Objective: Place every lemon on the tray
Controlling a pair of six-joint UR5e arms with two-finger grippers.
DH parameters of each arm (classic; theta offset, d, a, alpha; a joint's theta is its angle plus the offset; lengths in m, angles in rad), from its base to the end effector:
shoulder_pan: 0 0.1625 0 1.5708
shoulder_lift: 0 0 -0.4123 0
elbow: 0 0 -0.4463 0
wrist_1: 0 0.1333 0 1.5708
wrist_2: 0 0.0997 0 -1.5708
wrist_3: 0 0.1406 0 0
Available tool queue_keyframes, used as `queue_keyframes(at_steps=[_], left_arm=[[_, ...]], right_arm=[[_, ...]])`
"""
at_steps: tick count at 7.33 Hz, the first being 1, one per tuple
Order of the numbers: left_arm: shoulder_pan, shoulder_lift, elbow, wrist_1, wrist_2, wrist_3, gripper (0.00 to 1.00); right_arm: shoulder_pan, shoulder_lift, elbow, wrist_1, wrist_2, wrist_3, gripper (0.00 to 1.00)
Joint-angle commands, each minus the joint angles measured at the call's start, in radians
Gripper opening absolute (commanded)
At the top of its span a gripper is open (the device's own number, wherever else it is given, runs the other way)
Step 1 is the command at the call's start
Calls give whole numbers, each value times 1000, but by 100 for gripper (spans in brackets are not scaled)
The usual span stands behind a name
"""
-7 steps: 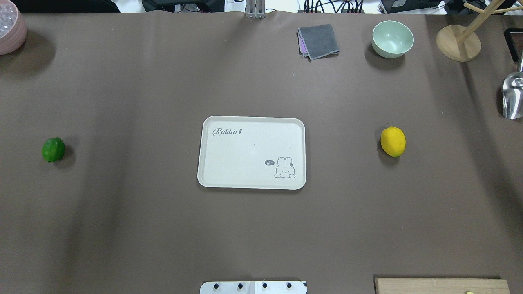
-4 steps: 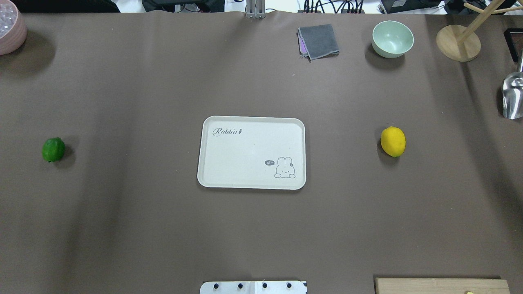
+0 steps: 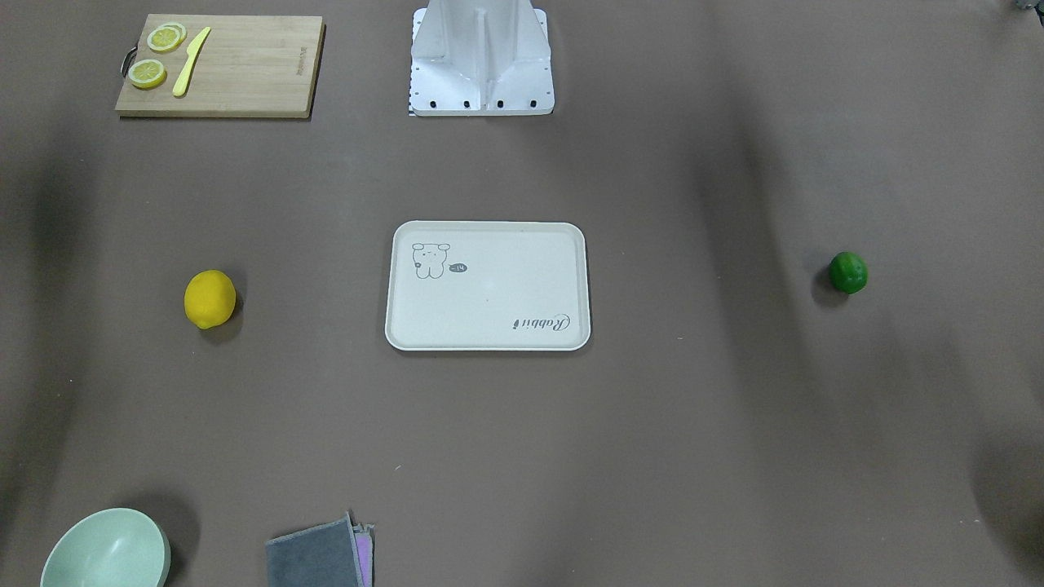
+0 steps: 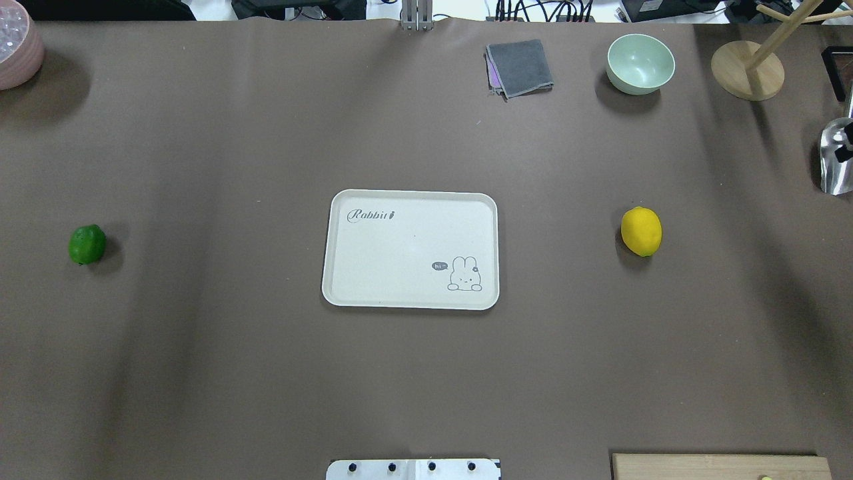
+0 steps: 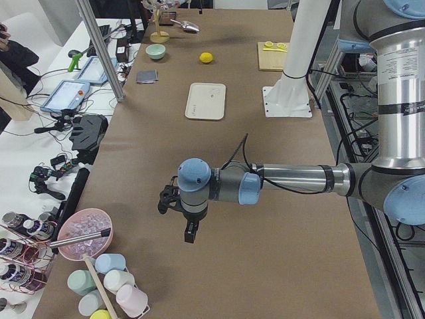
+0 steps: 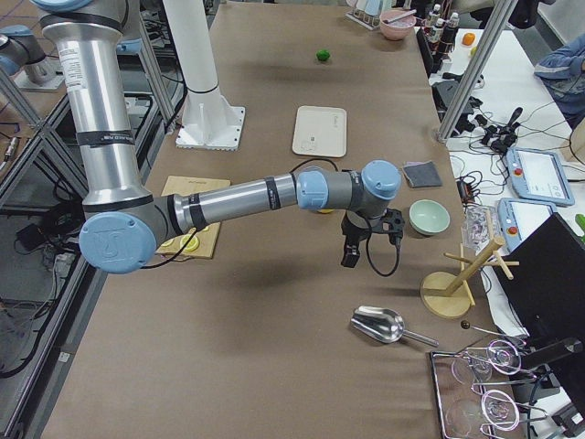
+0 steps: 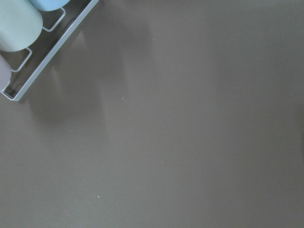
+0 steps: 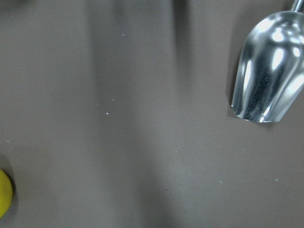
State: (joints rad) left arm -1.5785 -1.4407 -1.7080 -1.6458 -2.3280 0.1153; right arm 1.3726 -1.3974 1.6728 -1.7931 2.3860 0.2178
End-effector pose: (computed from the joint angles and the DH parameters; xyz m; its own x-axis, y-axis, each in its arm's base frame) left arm -0.0406 -0.5002 0.6618 0.7232 0.1651 -0.6706 -0.0760 0.9841 0.1602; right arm -0.0888 -0.5995 0.5382 0.6915 0.0427 0.7211 0.0484 0.9933 -0.1052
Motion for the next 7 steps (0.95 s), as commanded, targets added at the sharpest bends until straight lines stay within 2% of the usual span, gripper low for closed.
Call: queue_keyframes(at_steps=[1,3,5,6,7], left_arm=[[2,-7,5,0,1,-2,98],[2,-9,4,1,2,-2,98],[8,-21,4,3,2,-37,98],[32,-55,2,1,2,-134,98],[111,-101,5,4,13,-197,98]], right_arm=[[-137,99,-2,-9,-5,107,100],[-240,150,-7,6,-2,227,99],[-305,164,-7,35,-4,233,99],[-344,167,-11,61,-5,277,99],[-378,167,-16,98,-5,322,99]])
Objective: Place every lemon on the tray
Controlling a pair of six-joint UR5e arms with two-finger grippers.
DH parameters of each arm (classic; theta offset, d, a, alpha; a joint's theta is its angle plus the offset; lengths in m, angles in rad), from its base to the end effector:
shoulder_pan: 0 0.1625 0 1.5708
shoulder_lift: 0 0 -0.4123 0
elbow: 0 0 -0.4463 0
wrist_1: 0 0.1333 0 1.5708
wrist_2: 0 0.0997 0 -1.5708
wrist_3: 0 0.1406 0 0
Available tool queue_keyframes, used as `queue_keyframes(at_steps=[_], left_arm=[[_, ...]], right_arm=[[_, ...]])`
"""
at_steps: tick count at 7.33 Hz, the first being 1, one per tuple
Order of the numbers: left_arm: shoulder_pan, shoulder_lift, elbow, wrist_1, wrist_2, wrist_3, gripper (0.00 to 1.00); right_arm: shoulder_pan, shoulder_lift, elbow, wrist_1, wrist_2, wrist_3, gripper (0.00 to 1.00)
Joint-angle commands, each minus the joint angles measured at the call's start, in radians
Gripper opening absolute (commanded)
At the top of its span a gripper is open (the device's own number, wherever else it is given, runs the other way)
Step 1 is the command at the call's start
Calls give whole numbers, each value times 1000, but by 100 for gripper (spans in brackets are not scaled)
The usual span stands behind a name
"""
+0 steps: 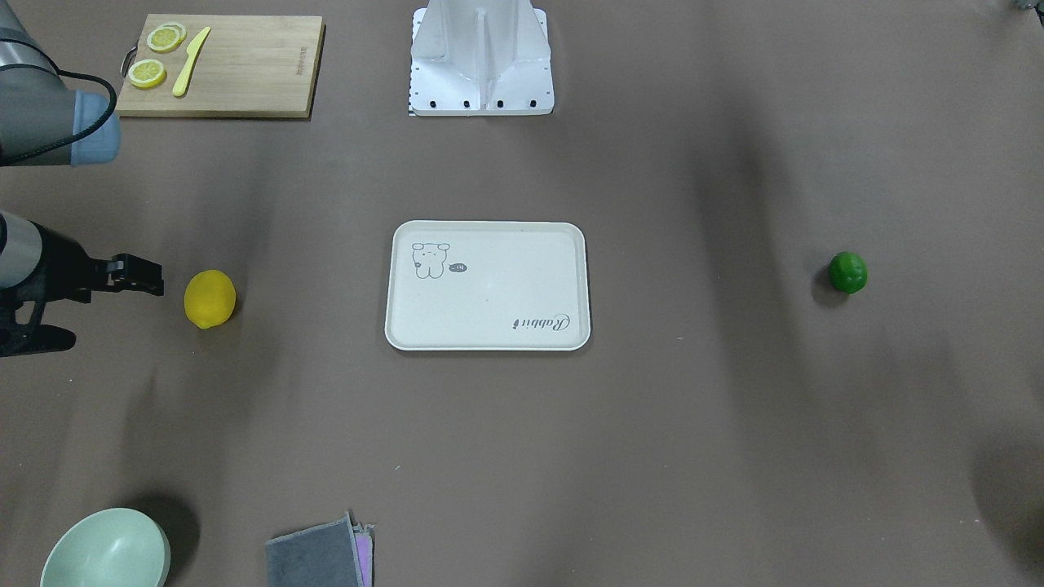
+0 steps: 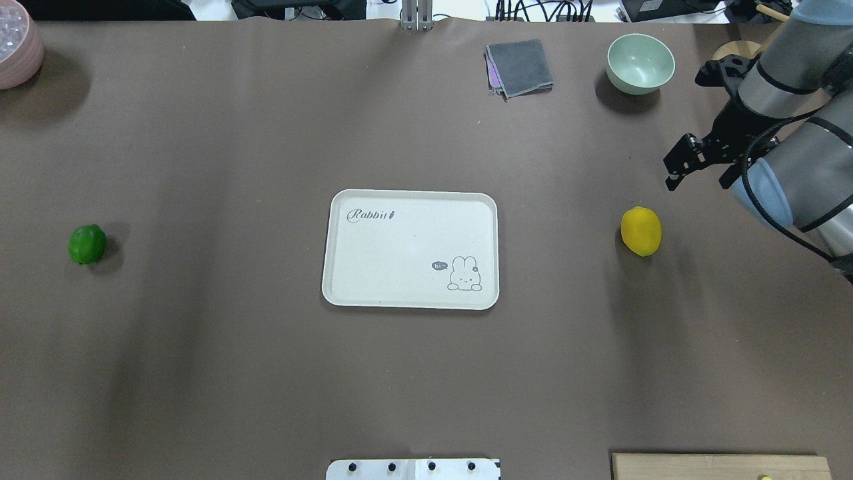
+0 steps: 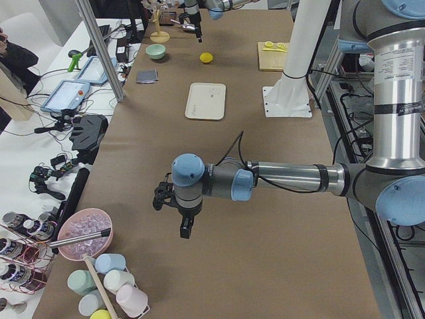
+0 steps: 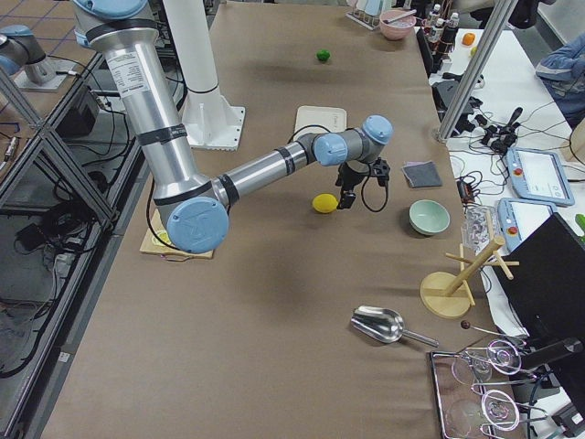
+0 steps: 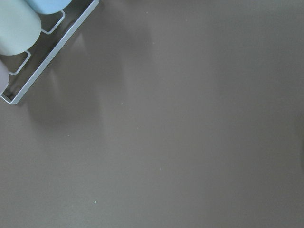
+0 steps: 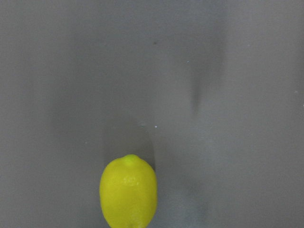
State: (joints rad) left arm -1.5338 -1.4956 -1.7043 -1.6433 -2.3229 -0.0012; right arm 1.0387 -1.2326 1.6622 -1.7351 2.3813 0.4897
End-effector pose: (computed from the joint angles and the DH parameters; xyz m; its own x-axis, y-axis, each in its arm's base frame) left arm -0.0177 -0.5278 0.6364 0.7265 0.1149 -0.6775 -0.0358 0.9909 0.1296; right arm -0.3099 -0.5883 0.4329 0.6693 -0.0619 0.7404 0.1981 0.9753 -0.0975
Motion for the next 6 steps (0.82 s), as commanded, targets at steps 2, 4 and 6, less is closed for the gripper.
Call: queue_keyframes(at_steps=[2,4,6], left_arm=[[255,-135,-4,8,88,-317,98],[362,-224,87,-4,82,-361,98],[365,-297,202,-4,42,-361,98]], right_arm=[[-86,-1,-35,81,-4,50,99],[-101,-2,-85,153,-5,50,98],[-111,5,-105,160,-7,50,98]])
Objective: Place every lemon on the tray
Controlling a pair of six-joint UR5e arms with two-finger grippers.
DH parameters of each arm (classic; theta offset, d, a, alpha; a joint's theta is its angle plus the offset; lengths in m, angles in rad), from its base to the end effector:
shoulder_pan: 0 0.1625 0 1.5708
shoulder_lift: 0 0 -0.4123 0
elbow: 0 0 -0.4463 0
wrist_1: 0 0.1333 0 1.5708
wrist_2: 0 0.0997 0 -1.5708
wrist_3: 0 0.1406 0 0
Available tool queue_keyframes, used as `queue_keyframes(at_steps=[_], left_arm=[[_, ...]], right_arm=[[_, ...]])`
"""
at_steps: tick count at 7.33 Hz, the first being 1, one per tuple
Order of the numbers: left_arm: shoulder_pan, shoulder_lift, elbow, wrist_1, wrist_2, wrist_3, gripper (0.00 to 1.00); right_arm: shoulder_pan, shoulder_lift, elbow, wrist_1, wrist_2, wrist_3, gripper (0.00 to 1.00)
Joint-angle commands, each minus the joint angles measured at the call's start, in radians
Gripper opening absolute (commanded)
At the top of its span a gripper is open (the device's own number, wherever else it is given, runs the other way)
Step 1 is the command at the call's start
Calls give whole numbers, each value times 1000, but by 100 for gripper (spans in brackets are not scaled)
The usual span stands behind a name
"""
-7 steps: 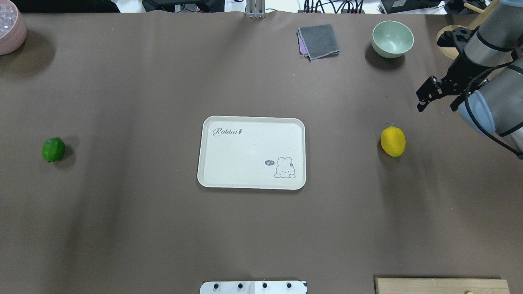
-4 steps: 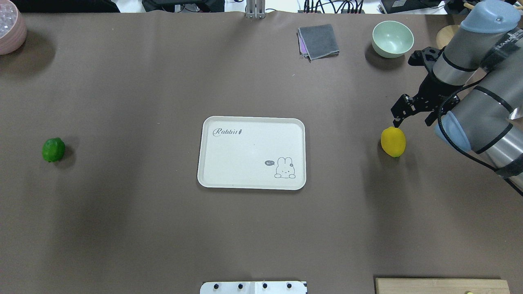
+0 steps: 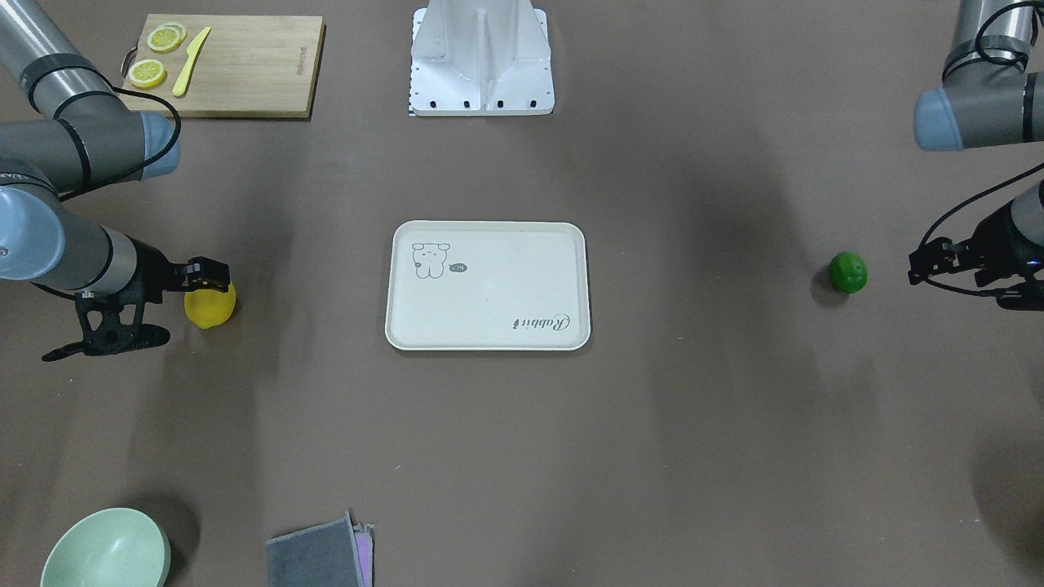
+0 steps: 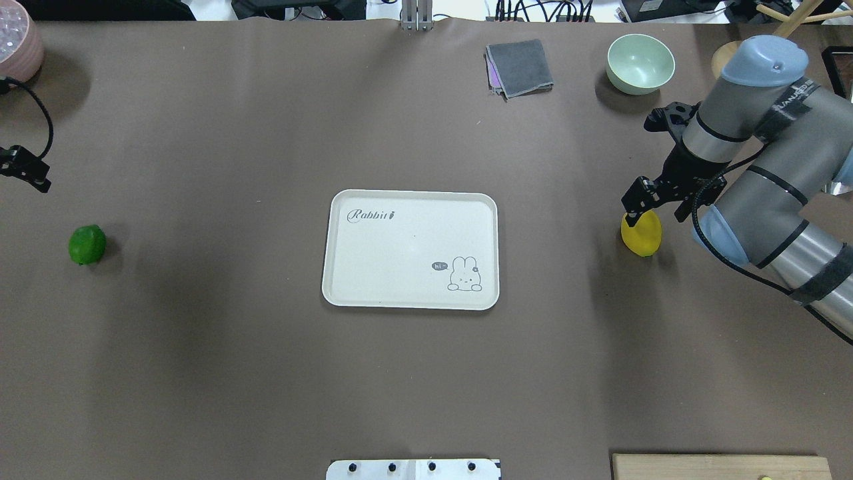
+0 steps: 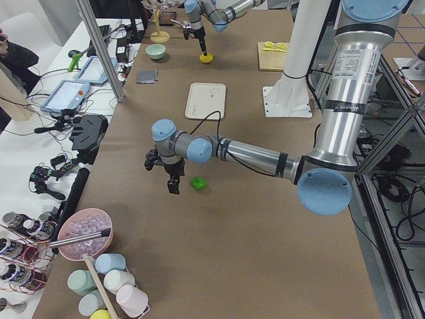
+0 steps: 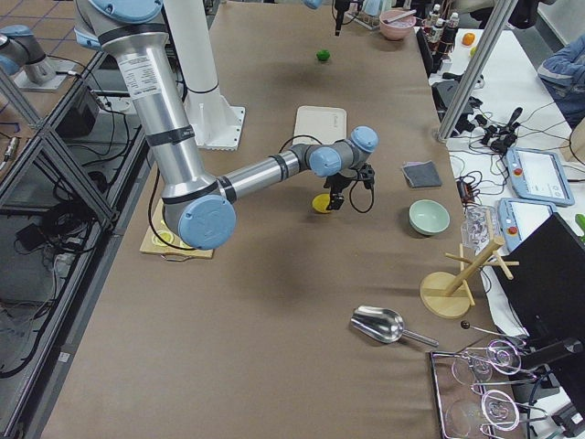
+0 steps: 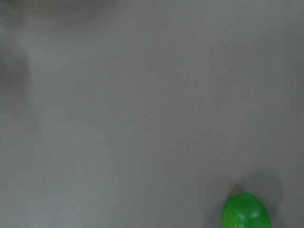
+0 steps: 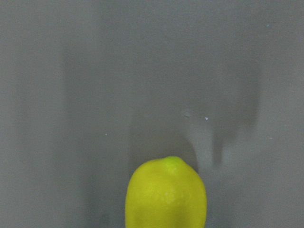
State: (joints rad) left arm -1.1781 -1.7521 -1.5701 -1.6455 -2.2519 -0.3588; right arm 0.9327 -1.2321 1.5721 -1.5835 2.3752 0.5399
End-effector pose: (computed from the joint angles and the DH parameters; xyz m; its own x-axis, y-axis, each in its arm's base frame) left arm 0.2026 -0.6060 0.5684 0.7451 0.1020 -0.6591 -0.1160 0.9930 0.0225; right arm -0.3814 -0.5681 0.4628 0.6495 -0.1229 0.7504 0.2684 0.9604 -0.0749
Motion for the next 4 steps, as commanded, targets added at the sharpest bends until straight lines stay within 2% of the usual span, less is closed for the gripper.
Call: queue_keyframes(at_steps=[1,2,4], left_arm=[[27,-67,114,-2,-102,-5,98],[37,-84,137,-2,-132,-5,98],[66,-92,151,0,-133,-6,98]], right_arm=[[-12,8,-21,8,-2,0,98],[-21,10,-35,16,-2,0,98],[-25,11,-63,59,-2,2,95]])
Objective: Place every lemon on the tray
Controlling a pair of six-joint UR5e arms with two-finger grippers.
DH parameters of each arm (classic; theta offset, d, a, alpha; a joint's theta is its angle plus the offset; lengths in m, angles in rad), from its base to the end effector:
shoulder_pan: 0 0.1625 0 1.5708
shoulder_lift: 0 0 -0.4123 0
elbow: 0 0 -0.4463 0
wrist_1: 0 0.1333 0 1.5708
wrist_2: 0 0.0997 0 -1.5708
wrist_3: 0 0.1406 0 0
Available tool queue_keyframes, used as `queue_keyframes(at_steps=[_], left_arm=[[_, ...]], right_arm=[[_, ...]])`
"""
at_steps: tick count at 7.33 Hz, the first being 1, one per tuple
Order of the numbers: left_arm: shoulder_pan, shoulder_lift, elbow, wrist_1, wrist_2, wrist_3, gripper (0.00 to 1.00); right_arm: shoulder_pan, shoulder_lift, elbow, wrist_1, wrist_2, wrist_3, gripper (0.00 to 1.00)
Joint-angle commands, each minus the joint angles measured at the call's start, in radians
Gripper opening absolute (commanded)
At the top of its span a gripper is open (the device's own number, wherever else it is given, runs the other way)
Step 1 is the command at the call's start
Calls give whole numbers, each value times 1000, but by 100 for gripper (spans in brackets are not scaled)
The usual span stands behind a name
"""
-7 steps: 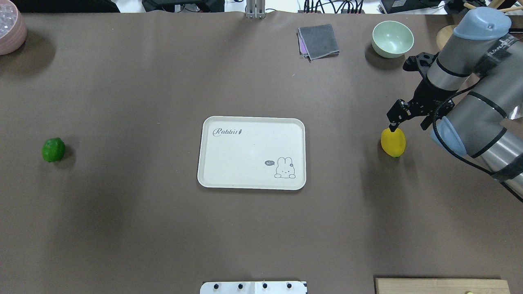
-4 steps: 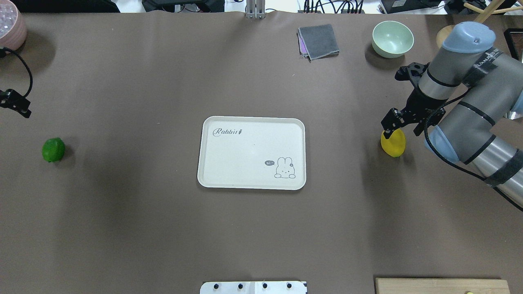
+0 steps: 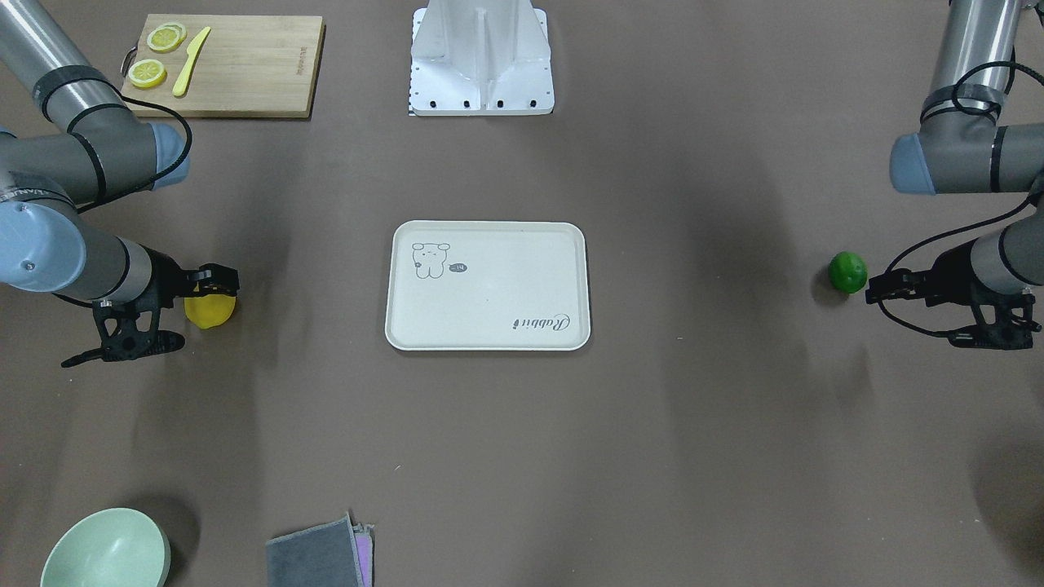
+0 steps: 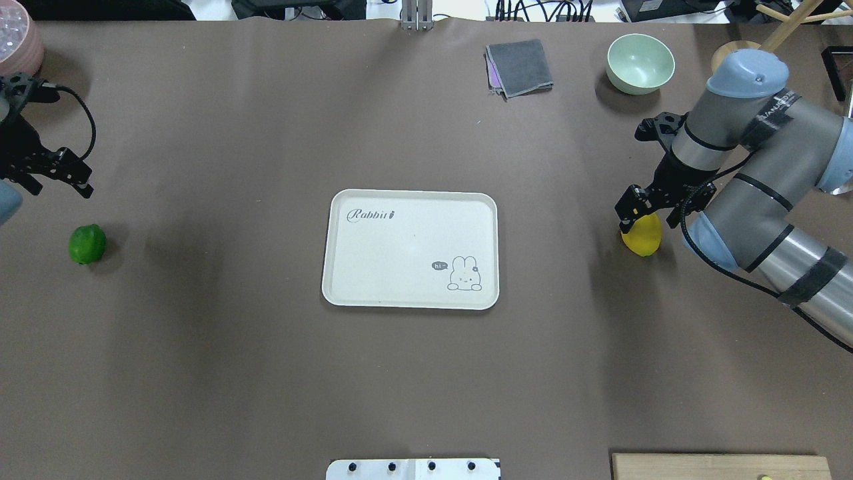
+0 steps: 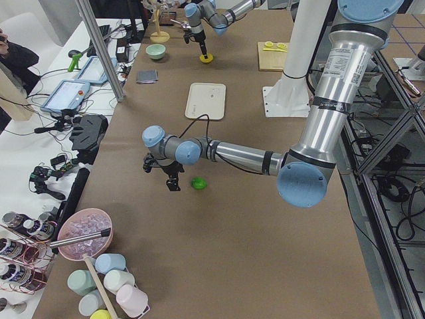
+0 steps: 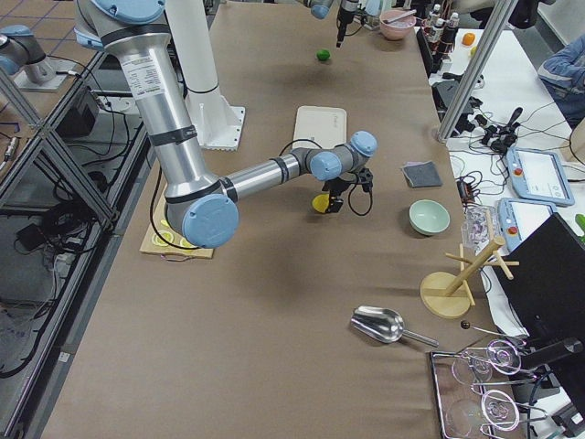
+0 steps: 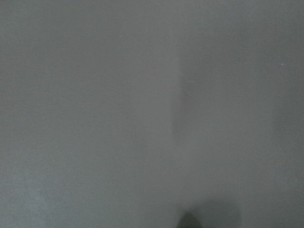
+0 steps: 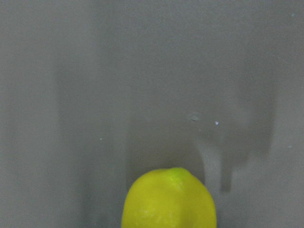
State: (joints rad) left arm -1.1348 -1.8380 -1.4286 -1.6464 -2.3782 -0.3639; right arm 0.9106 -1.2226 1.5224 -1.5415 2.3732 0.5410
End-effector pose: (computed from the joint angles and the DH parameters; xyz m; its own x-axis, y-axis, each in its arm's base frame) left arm 0.2537 -0.6196 0.5799 0.6761 0.0787 -0.7326 -0.1853 0.9805 -0.0658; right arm -0.3996 -0.5671 0.4785 0.6473 -0.1377 0.7497 0.2882 0.9548 -0.0734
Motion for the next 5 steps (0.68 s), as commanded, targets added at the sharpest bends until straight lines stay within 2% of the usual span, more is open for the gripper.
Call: queue_keyframes(at_steps=[1,2,3,5], left_arm=[[42,-6,7,4,-10,-12,98],[56,-6,8,-1,-54,-62,98],[64,0,4,-4,-80,-60,98],[70,8,1,-6,-79,-49,98]], right_arm=[[-2,3,-13,17,1,1,80],[-2,6,-13,18,1,2,39],[-1,8,-10,18,3,1,14],[10,38,-1,18,9,2,10]])
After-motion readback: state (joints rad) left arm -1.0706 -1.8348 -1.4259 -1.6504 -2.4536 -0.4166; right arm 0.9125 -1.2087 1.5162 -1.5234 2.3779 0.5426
